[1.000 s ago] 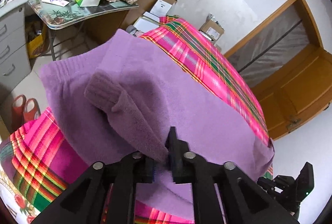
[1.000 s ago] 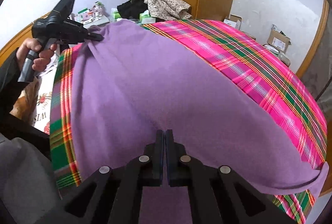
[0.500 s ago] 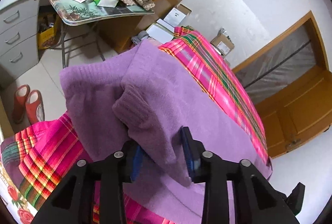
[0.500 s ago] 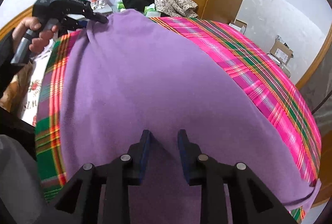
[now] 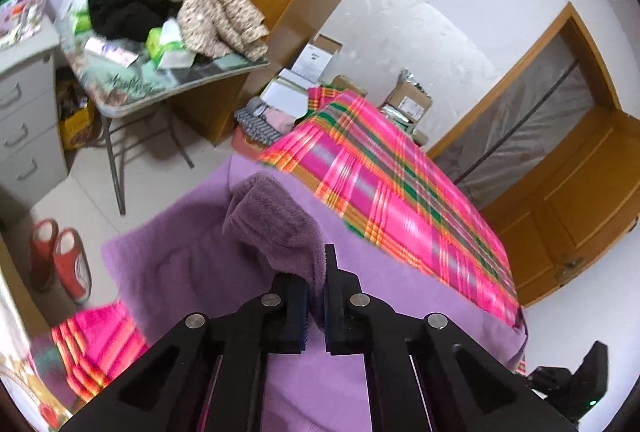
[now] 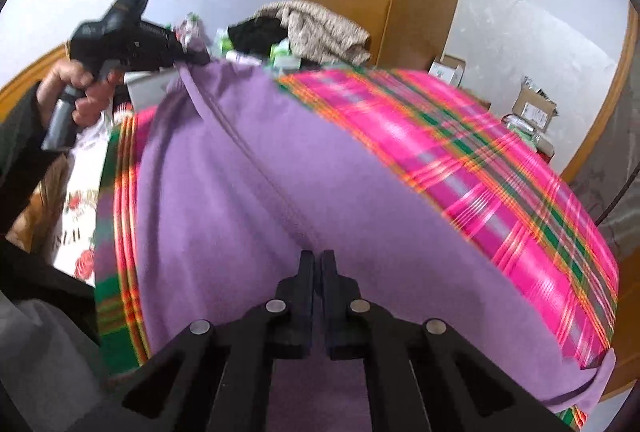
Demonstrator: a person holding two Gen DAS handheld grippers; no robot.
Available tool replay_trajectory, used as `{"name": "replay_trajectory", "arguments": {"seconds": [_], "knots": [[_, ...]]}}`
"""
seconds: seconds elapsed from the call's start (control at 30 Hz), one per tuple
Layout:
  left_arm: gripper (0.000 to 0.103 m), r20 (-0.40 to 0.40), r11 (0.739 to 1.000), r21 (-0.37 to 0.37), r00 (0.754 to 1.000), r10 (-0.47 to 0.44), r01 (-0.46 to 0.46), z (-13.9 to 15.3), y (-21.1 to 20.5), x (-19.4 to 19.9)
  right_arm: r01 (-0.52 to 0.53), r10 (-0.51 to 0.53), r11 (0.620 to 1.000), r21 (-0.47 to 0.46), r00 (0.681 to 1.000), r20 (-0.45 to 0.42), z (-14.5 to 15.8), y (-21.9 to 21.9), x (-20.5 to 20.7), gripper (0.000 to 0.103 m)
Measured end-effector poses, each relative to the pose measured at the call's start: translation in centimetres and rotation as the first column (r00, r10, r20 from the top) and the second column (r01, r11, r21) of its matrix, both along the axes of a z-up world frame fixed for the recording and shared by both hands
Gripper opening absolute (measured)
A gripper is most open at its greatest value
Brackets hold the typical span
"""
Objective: Fold clothes
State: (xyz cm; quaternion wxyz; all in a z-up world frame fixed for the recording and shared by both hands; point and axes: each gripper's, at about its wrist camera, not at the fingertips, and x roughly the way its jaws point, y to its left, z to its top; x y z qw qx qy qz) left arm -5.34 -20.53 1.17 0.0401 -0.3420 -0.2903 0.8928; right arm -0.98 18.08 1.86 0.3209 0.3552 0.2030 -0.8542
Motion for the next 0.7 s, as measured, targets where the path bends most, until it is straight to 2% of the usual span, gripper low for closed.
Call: {"name": "replay_trajectory", "arguments": {"seconds": [0.2,0.3,0.43,0.7], "knots": [[0.005,-0.053,0.999,-0.034,0.999,-0.009,0.007,2.5,-1.0,-1.2,-0.075,0.075,0.997,-0.026,0.997,0.021,1.0,-1.9,1.6,0.004],[0.005,-0.052,0.999,-0.036,0.999,-0.002,0.000,2.5,-2.2,-1.4,-0.112,0.113,0.993,-0.040,0.993,0.030,1.5,-2.8,2.4,0.004],[0.005,-0.011,1.000,-0.022,1.000,0.022,-0.022,0.6,-3.6,-0.8,-0.160,0.162,0.985,-0.058,0.986,0.044,2.1,-4.1,3.4,0.004],[0.005,0.126,0.999,0.010,0.991,0.050,-0.052,-5.9,-5.5,1.4,-0.193,0.196,0.981,-0.036,0.964,0.181,-2.5,-5.7,3.8,0.004]]}}
